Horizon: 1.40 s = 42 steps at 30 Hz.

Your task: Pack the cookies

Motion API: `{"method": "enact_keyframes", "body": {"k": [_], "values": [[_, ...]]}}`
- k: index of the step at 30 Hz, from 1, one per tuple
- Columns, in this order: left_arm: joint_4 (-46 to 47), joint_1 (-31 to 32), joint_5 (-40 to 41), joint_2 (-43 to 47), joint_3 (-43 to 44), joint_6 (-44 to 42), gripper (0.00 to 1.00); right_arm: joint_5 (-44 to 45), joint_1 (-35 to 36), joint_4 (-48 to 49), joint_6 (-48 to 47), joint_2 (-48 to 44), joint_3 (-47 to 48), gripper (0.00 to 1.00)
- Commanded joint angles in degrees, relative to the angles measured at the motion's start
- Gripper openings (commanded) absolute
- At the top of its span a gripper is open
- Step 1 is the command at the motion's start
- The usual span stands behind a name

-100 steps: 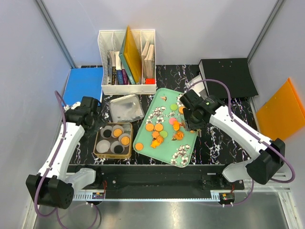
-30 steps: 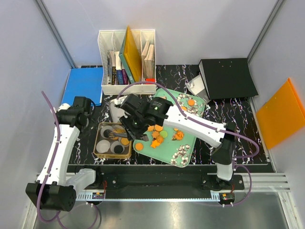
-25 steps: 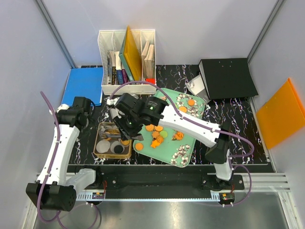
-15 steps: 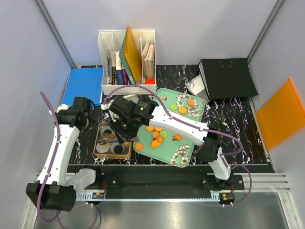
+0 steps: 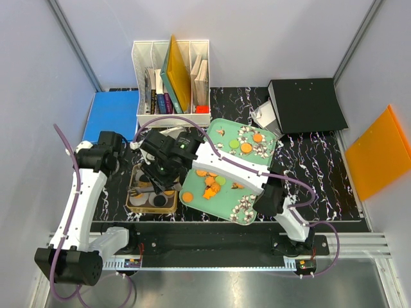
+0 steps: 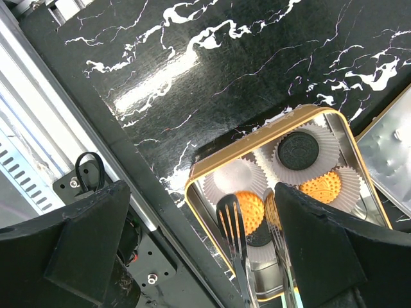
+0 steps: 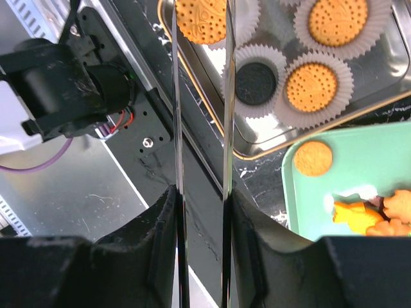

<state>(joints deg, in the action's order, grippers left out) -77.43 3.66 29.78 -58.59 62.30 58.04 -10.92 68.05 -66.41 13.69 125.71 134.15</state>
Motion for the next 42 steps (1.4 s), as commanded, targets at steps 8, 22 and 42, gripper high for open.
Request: {"method": "enact_keyframes", "body": {"k": [8, 22, 42], "values": [[1.67, -0.15, 0.01, 1.02, -0.78, -0.65, 0.99, -1.21, 0.59, -0.12, -1.21, 2.96, 5.95, 0.33], [2.11, 0.03, -0.34, 1.02, -1.13, -0.65, 0.99, 0.55, 0.59, -0.12, -1.13, 4.28, 9.38, 0.54], [4.56, 0.65, -3.49, -0.91, 0.45, -2.14, 0.99, 23.22, -9.32, 0.66, 4.14, -29.6, -23.64, 0.54]]}}
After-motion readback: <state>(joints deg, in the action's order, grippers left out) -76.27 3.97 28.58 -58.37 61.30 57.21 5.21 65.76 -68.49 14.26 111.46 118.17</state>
